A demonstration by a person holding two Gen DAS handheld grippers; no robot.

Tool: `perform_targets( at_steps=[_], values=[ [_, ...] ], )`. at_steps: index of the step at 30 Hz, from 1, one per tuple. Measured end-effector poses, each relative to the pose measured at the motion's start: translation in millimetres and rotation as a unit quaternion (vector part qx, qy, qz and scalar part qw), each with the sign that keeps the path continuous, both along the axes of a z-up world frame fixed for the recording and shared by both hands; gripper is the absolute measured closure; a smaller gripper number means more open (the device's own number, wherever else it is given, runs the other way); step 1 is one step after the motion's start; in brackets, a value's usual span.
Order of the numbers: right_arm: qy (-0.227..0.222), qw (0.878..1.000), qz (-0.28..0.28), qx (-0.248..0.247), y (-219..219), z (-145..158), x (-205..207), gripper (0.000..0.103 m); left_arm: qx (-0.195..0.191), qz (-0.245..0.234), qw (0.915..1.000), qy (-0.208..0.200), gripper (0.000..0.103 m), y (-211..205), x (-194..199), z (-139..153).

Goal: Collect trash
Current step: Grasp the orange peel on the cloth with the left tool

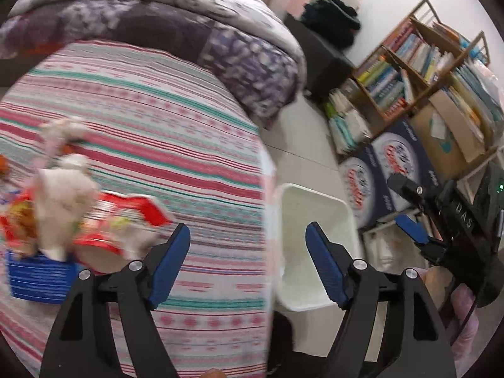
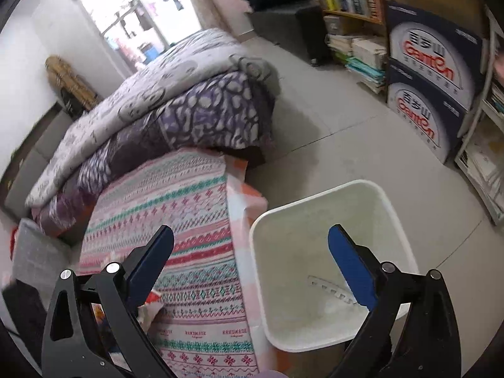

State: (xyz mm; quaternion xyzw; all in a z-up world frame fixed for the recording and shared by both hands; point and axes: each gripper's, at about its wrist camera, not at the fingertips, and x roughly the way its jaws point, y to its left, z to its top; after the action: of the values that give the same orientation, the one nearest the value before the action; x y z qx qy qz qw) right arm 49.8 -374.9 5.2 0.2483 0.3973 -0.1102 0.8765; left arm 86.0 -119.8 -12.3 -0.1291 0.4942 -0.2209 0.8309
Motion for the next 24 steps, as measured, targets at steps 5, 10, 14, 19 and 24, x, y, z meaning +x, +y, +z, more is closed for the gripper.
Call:
perform_targets(
  at_steps=[5,10,14,19,24],
  values=[
    [0.017,0.999,0.040,-0.021,35,-7,11,0.008,0.040,0.036,0.9984,-0.019,0.029,47,6,4],
    [0.036,0.996,0.072,-0.028,66,-17,23,0.007,0.066,0.089,0.9937,-0.019,0.029,95,20,1],
    [0.049,0.994,0.095,-0.026,89,-25,33,0.007,0.091,0.151,0.9843,-0.010,0.029,143,42,-4],
    [0.066,0.990,0.122,-0.035,113,-36,45,0.007,0.121,0.235,0.9640,0.024,0.029,207,77,-29],
    [0.089,0.987,0.137,-0.002,127,-52,54,0.007,0.116,0.290,0.9481,0.060,0.029,257,102,-55]
  ],
)
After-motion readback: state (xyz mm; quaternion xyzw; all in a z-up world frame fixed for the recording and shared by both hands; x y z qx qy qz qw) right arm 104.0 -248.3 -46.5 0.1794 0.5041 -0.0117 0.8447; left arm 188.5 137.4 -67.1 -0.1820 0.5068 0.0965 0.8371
